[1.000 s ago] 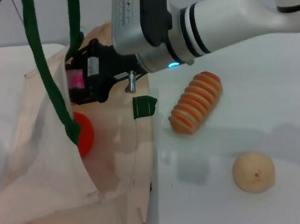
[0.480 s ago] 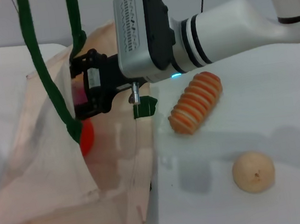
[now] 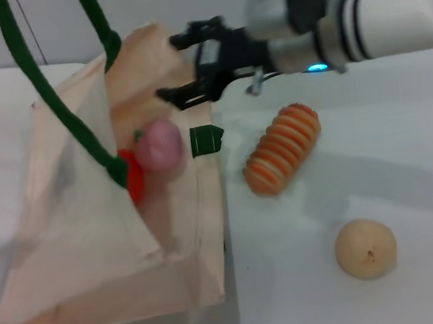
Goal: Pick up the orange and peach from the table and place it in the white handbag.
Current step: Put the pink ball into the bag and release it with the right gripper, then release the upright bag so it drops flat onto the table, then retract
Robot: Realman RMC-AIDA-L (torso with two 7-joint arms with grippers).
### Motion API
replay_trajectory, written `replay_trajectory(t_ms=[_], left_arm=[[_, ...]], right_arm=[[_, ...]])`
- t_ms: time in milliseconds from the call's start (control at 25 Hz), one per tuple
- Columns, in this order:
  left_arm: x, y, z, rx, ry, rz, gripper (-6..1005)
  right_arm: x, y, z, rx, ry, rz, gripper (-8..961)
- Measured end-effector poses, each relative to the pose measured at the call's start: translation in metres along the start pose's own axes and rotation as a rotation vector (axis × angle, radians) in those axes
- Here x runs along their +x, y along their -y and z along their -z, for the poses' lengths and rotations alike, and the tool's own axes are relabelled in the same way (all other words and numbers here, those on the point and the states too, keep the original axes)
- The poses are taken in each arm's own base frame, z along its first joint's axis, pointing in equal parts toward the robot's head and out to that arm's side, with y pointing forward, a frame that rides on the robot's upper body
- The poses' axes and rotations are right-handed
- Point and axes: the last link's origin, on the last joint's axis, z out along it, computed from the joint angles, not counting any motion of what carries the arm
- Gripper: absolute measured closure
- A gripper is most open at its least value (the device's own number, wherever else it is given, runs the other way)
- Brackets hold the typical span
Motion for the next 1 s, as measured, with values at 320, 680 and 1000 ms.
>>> replay_trajectory(t_ms=[320,680,1000], left_arm=[[-0.002,0.013,0.005,0.094,-0.037,0.026,863],[-0.008,0.027,0.008,0.194,-0.046,0.022,587],[-0.030,0.039,0.006,0.311,-0.089,-0.156,390]], right_arm=[[0.026,0.027,0.055,0.085,0.111,-0.137,66],[0.058,0.037,0.105,0.253,0.242,-0.249,66],[0.089,0.030,0.139,0.520,0.423,-0.283,69]])
